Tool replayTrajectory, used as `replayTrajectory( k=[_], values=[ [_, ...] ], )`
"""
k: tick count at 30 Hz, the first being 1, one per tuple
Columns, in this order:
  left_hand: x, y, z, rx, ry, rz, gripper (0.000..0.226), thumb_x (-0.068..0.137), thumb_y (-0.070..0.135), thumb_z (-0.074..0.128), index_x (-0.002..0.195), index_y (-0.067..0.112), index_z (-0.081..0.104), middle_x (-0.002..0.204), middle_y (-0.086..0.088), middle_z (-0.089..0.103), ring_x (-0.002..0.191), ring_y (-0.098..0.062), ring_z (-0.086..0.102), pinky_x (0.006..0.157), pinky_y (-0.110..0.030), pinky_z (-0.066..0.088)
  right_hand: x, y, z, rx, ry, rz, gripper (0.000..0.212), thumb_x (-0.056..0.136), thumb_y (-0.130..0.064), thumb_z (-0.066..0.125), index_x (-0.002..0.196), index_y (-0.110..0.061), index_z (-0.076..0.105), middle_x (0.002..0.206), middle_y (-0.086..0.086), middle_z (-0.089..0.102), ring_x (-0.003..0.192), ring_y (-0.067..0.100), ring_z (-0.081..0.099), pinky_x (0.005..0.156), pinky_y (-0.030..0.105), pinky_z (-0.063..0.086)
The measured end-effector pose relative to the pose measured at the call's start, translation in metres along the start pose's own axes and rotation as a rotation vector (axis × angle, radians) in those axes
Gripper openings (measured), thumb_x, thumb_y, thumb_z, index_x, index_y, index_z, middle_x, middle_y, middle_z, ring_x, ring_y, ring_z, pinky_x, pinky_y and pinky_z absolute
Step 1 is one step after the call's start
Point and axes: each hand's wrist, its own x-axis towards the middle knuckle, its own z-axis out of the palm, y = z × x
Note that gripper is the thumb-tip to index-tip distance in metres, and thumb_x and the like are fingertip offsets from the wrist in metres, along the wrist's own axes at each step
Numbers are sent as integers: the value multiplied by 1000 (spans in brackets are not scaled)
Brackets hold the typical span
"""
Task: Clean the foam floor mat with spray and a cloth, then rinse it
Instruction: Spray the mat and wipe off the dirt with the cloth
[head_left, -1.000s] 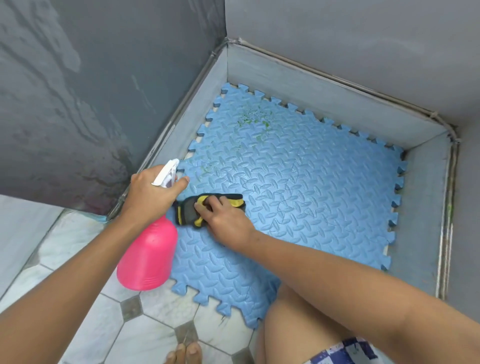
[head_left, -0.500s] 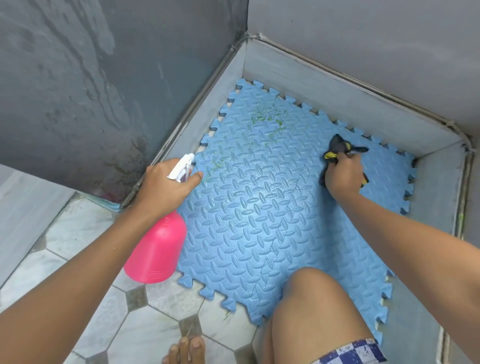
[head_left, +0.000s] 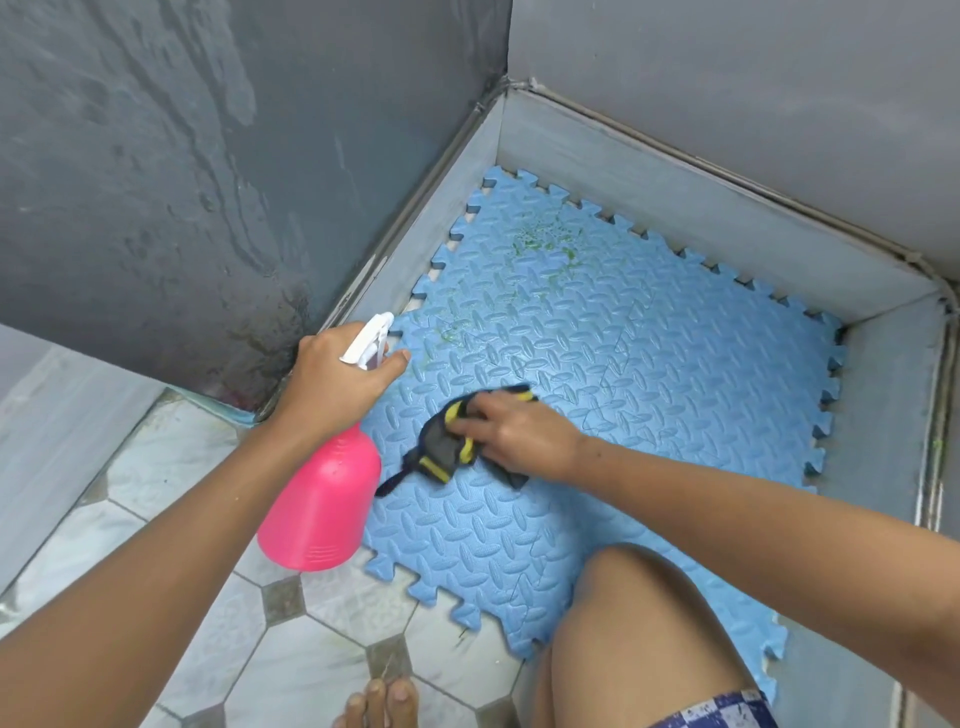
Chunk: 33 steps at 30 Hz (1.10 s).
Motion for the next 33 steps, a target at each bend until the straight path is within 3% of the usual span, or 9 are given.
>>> replayTrajectory(
  k=[8,14,16,19,21,24,28,30,33],
  values=[
    [4,-6,6,23,14,13,46,85,41,74,60,20,41,54,3,47,55,-7,48,65,-30,27,-12,84,-40,137,251,884,40,96,-10,55,134,-20,63,119,11,58,116,31,51,93,40,49],
    [3,-5,6,9,21,-5,48,86,34,79,58,20,43,53,3,47,54,-7,47,61,-27,28,-8,59,-89,1417,237,845,35,95,2,59,122,-17,68,103,7,70,91,17,68,79,33,58],
    [3,-4,5,7,6,0,48,86,34,79,58,20,43,53,3,48,54,-7,48,58,-23,31,-19,61,-100,1587,164,837,31,91,-8,65,121,-15,69,106,5,70,90,15,68,77,30,57],
    [3,-3,4,5,-5,11,49,86,35,80,58,19,42,53,2,47,54,-10,47,61,-27,32,-36,85,-97,1201,110,1090,35,90,-5,67,123,-18,69,104,1,71,88,16,63,74,25,50],
    [3,-2,6,10,-5,17,50,86,35,79,58,20,41,53,2,45,54,-11,45,63,-30,30,-49,98,-94,812,303,1220,38,89,-1,58,117,-24,70,110,-1,70,84,14,61,71,26,48],
    [5,-3,8,19,-10,3,52,85,38,79,58,21,38,52,3,42,52,-10,41,62,-30,30,-51,87,-92,767,477,1124,32,87,-11,58,109,-32,68,112,-4,65,84,16,59,76,33,49],
    [5,-2,13,105,-81,-55,51,80,57,70,59,16,50,56,0,54,60,-26,53,61,-34,44,-40,48,-64,573,249,880,45,89,-42,70,132,-31,61,122,-1,53,104,14,57,95,16,42],
    [0,1,15,215,-154,-166,49,80,62,68,65,16,63,67,-5,69,71,-31,67,67,-36,54,-38,36,-43,400,120,806,60,88,-49,70,142,-29,53,131,4,47,121,20,46,108,30,38],
    [-3,-3,18,184,-155,-207,47,82,55,71,60,16,57,60,-4,62,66,-33,62,56,-32,42,-33,31,-32,289,155,828,62,89,-42,70,144,-25,48,134,7,44,125,26,41,108,39,40]
  ],
)
